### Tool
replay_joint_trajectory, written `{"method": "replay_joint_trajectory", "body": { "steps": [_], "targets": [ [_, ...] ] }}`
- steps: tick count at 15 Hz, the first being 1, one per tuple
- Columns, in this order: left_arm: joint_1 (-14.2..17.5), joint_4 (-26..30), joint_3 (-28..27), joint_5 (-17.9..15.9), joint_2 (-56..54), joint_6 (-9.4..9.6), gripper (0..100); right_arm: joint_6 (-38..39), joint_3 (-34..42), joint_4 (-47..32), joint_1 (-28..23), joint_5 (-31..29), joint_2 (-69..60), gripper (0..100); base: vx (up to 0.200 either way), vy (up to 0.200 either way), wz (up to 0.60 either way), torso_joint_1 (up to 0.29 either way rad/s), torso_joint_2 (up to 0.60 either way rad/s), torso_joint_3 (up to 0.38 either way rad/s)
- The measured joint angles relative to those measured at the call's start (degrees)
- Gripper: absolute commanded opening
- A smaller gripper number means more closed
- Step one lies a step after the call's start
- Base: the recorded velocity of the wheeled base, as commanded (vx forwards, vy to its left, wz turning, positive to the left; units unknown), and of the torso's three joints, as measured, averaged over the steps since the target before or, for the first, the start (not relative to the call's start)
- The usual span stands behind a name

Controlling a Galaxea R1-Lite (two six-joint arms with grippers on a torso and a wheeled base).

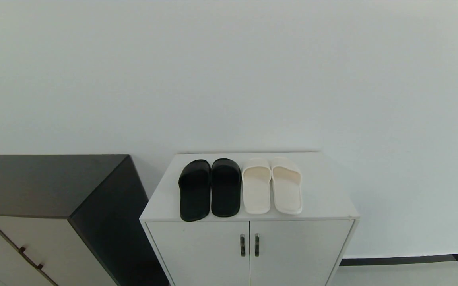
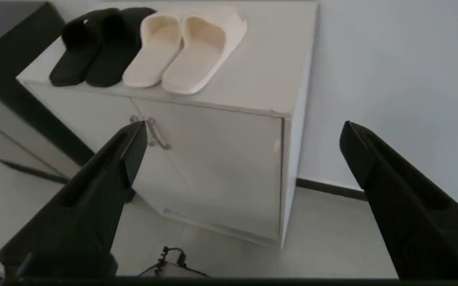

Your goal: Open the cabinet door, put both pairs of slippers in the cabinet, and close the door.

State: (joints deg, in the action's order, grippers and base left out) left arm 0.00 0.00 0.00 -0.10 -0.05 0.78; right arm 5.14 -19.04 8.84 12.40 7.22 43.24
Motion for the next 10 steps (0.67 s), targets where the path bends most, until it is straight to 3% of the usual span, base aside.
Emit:
{"method": "replay_joint_trajectory", "body": {
  "steps": [2, 5, 7, 10],
  "targets": [
    [0.0, 0.0, 0.0, 0.0, 0.0, 0.00, 0, 1.0, -1.0, 5.8, 9.2, -6.1, 7.4, 100, 0.000, 0.000, 0.00, 0.000, 0.00, 0.000],
    [0.0, 0.0, 0.0, 0.0, 0.1, 0.00, 0, 5.5, -3.5, 16.4, 24.0, -21.0, 20.9, 100, 0.000, 0.000, 0.00, 0.000, 0.00, 0.000],
    [-0.1, 0.0, 0.0, -0.1, 0.3, 0.01, 0, 7.8, -8.0, 19.9, 28.7, -28.0, 31.6, 100, 0.000, 0.000, 0.00, 0.000, 0.00, 0.000],
    [0.0, 0.0, 0.0, -0.1, 0.3, 0.00, 0, 9.5, -20.1, 22.7, 31.6, -37.1, 47.1, 100, 0.000, 0.000, 0.00, 0.000, 0.00, 0.000]
  ]
}}
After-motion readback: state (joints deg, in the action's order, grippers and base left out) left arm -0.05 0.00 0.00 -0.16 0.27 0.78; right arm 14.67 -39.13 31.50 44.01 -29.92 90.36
